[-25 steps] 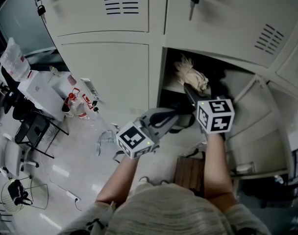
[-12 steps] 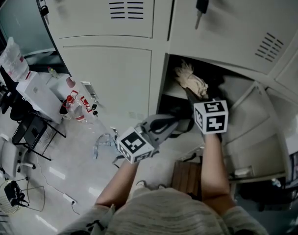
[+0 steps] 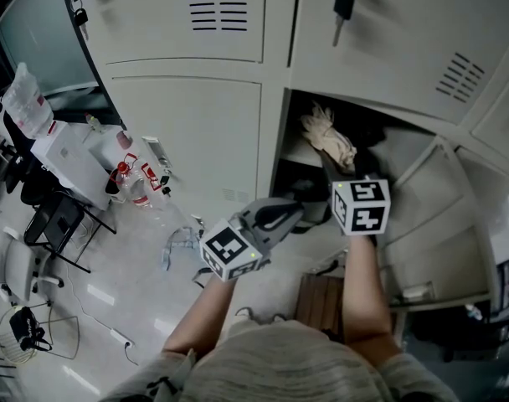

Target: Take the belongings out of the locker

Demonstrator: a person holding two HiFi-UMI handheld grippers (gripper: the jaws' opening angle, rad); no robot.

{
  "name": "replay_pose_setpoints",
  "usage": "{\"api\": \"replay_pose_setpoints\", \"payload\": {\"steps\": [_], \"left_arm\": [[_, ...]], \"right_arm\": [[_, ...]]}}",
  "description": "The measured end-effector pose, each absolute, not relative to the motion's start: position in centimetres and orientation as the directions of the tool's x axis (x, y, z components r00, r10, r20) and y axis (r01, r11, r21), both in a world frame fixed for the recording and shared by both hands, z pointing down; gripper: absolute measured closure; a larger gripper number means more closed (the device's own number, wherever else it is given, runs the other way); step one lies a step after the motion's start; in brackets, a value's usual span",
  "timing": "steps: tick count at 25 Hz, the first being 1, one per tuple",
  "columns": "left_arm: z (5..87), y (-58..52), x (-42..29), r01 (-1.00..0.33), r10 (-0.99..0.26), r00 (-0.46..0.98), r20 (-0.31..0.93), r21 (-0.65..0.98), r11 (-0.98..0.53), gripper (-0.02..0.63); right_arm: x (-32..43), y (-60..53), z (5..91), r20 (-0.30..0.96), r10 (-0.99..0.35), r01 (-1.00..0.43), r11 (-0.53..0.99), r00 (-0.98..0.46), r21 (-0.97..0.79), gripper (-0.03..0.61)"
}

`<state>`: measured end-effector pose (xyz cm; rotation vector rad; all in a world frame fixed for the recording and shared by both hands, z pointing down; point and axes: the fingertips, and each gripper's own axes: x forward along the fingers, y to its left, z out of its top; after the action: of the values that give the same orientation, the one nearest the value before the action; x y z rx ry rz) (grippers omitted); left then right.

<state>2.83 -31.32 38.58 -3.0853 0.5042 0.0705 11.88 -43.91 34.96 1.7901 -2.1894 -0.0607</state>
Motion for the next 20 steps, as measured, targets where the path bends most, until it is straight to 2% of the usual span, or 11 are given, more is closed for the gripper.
{"api": "replay_pose_setpoints", "payload": {"steps": [7,20], "left_arm": [[39.1,-31.0,2.6,-0.324,-0.323,0.946,-0.029,-0.005,-0.946,0.607],[38.5,-30.4,3.2,-0.320,-0.320,0.947,-0.030,-0.010,-0.947,0.607]], "right_arm": [[11.8,-42.1,34.9,0.113,-0.975,-0.967,0.207,-0.192,0.147,0.345],[11.2,-37.0,35.2,-0.040,-0.958,-0.958,0.286,-0.285,-0.024,0.356]]}}
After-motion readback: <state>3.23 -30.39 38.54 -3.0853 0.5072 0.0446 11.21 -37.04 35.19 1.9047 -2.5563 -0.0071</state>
